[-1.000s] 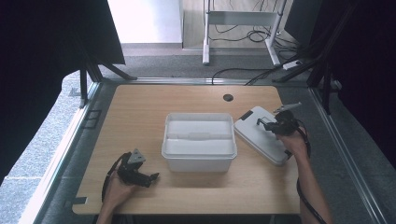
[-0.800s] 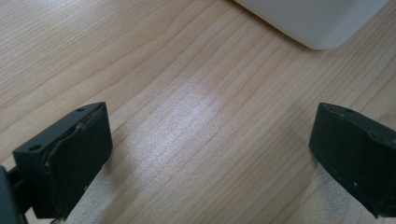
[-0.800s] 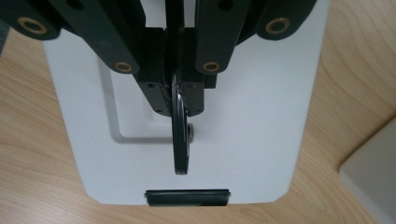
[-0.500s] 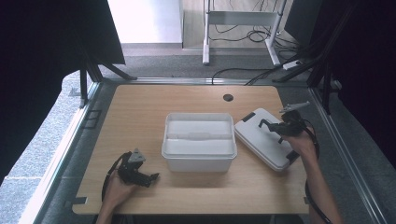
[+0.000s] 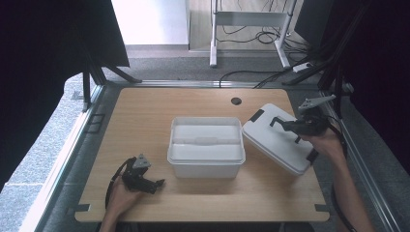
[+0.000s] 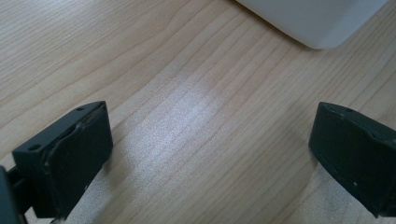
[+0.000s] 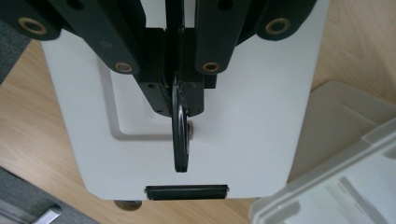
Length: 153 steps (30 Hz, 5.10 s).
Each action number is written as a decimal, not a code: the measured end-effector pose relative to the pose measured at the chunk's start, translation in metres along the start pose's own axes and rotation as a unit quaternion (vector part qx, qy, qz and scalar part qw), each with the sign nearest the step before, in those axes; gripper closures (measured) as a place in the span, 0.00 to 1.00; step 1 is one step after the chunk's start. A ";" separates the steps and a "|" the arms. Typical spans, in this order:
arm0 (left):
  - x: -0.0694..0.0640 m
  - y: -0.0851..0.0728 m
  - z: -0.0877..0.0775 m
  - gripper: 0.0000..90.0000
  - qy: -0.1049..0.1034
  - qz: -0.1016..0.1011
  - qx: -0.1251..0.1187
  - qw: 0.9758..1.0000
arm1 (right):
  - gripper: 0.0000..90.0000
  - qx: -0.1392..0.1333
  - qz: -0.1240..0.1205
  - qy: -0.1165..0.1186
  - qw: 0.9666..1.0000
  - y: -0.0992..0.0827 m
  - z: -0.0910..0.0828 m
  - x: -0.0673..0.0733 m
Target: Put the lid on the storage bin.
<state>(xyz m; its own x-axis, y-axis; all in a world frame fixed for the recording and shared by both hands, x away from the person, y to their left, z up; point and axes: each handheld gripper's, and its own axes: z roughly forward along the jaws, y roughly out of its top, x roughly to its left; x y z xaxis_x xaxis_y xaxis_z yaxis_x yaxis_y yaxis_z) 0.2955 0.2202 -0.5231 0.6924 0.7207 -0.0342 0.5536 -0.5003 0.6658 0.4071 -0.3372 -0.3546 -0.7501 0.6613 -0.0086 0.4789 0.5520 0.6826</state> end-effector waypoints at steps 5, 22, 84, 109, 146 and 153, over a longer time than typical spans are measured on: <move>0.000 0.000 0.000 0.00 -0.001 0.000 0.000 1.000 | 0.94 -0.007 -0.009 -0.004 1.000 0.011 -0.021 0.002; 0.000 0.000 0.000 0.00 -0.001 0.002 0.001 1.000 | 0.94 -0.021 -0.090 0.049 0.995 0.060 -0.046 0.028; -0.001 0.000 0.000 0.00 -0.007 0.009 0.002 1.000 | 0.15 -0.041 -0.131 0.107 0.985 0.118 0.072 0.112; -0.001 0.000 0.000 0.00 -0.006 0.006 0.001 1.000 | 0.05 -0.054 -0.020 0.008 0.998 0.023 0.009 0.074; -0.003 0.000 0.000 0.00 -0.001 0.001 0.000 1.000 | 0.04 -0.051 0.054 -0.023 0.997 -0.106 0.080 0.108; -0.003 0.000 0.000 0.00 0.000 0.001 0.000 1.000 | 0.04 -0.027 0.066 -0.033 0.997 -0.123 0.093 0.108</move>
<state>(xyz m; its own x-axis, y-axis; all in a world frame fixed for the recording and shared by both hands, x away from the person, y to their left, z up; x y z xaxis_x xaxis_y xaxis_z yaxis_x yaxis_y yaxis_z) 0.2935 0.2176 -0.5233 0.6937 0.7195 -0.0332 0.5523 -0.5017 0.6658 0.3091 -0.2865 -0.5073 -0.6492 0.7597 0.0367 0.5445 0.4305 0.7198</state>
